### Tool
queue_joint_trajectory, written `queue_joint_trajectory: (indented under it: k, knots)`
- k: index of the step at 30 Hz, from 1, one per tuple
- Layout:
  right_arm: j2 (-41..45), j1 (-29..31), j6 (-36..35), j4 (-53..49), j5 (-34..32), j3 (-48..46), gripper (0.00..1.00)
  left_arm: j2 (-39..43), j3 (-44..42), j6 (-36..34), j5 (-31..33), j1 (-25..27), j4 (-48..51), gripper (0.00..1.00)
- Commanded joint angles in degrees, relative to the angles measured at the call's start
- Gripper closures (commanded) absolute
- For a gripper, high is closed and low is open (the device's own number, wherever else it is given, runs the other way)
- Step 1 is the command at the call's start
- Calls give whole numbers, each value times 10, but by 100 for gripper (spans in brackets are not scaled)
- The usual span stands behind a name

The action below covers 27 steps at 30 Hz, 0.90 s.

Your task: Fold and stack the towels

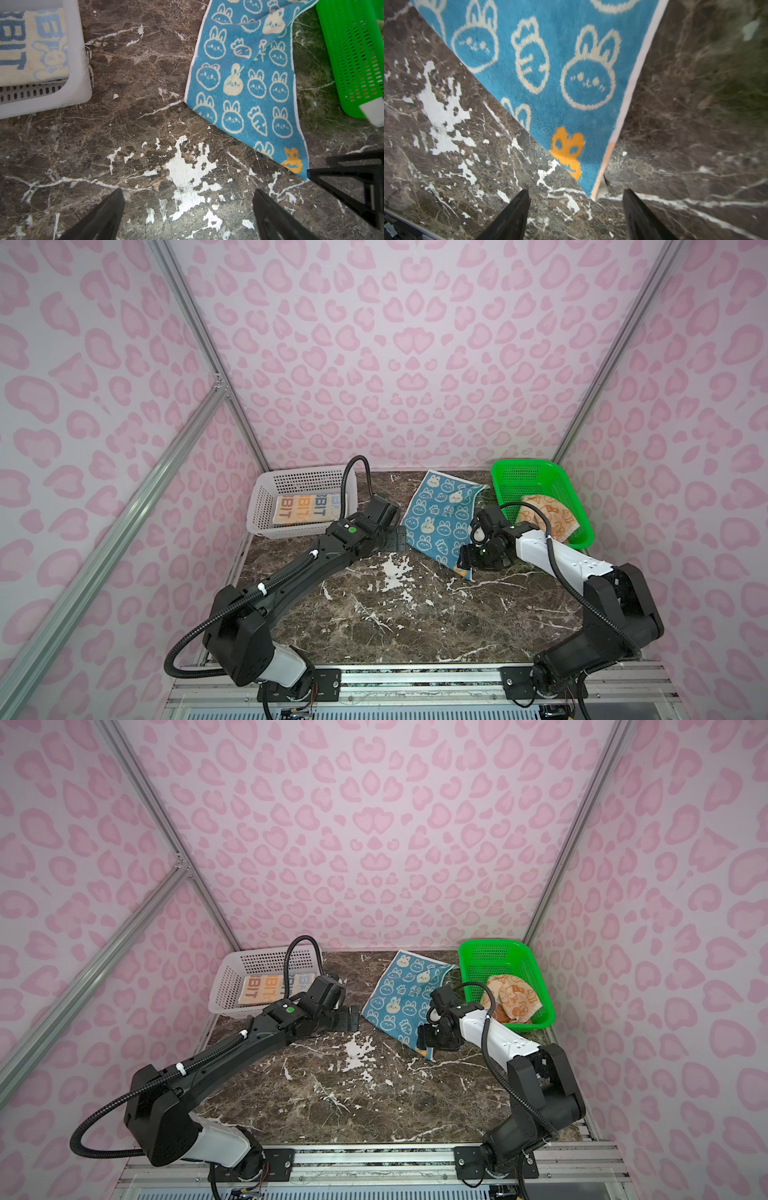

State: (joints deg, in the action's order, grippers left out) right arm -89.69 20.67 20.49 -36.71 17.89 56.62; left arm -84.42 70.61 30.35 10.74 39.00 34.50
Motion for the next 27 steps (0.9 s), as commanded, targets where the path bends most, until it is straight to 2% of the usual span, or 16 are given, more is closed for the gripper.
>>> queue_joint_trajectory:
  k: [1,5,9,14,16,19,21,27]
  knots:
    - [-13,5,15,56,21,-19,31,12,-6,6,-1,-1,-8,3]
    - [-40,18,20,72,21,-20,38,17,-12,8,2,-1,-3,3]
    - [-56,34,31,85,21,-17,51,21,-16,9,2,-1,-2,3]
    - [-61,75,45,63,12,33,85,24,-14,6,10,-1,3,3]
    - [-60,96,49,37,14,75,93,26,-12,5,15,-1,6,3]
    - [-41,110,58,17,48,134,95,28,-7,3,17,-1,10,3]
    - [-25,94,71,10,61,159,95,30,-6,2,22,-1,11,3]
    - [-35,-34,86,3,115,149,98,23,-10,4,24,-1,9,3]
